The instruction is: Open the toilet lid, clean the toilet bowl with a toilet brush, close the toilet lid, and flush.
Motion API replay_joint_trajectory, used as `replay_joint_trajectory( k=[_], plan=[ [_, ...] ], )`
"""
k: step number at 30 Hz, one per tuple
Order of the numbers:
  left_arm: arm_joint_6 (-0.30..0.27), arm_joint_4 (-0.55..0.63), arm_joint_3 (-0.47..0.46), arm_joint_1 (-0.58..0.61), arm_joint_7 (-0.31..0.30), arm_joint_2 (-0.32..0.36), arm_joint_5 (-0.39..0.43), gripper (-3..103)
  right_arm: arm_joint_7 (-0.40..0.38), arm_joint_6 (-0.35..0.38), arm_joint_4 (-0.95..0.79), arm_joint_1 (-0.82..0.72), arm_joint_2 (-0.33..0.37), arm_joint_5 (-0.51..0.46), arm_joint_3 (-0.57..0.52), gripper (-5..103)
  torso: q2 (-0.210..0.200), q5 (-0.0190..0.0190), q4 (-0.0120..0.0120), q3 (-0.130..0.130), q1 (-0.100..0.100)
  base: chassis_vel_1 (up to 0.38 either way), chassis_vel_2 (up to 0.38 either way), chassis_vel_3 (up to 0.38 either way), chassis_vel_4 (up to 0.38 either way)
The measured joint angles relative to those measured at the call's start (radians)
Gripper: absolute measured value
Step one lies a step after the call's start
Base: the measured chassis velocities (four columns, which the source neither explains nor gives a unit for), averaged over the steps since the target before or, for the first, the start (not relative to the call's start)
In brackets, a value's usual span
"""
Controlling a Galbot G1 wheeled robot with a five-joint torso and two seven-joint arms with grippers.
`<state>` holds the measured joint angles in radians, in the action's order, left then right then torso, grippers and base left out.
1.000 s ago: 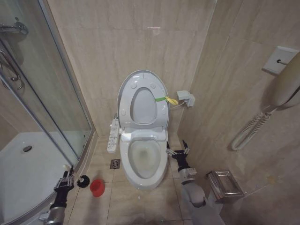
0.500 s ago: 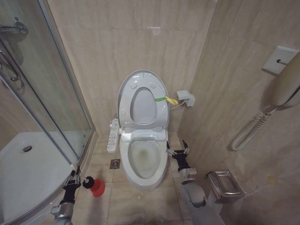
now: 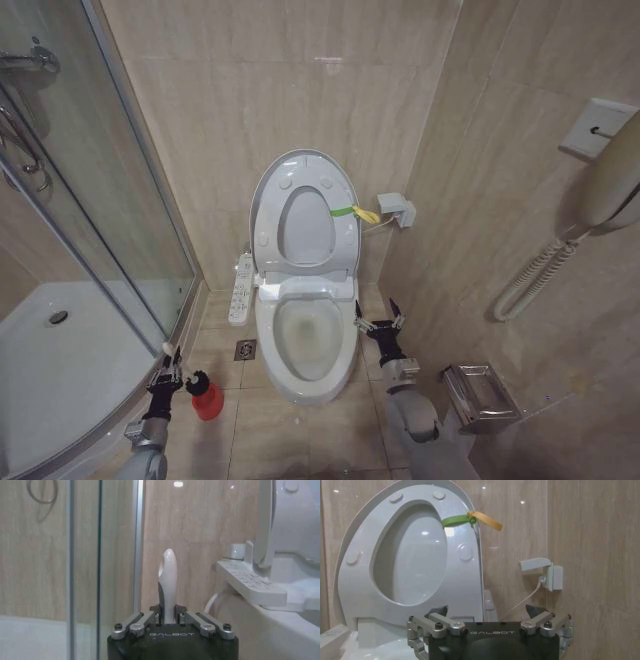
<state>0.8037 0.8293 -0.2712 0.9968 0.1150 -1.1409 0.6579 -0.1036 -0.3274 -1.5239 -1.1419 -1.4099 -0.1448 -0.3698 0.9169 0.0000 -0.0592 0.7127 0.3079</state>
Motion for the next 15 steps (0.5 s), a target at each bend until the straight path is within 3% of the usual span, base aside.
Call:
replay_joint_trajectory(
  k=[15],
  plan=[
    [-0.048,-0.09,0.013,-0.047,0.025,-0.024,-0.001,18,0.0,0.0,0.0,0.0,0.0,0.0,0.0,100,0.0,0.0,0.0001,0.0,0.0,0.0,0.0,0.0,0.0]
  ],
)
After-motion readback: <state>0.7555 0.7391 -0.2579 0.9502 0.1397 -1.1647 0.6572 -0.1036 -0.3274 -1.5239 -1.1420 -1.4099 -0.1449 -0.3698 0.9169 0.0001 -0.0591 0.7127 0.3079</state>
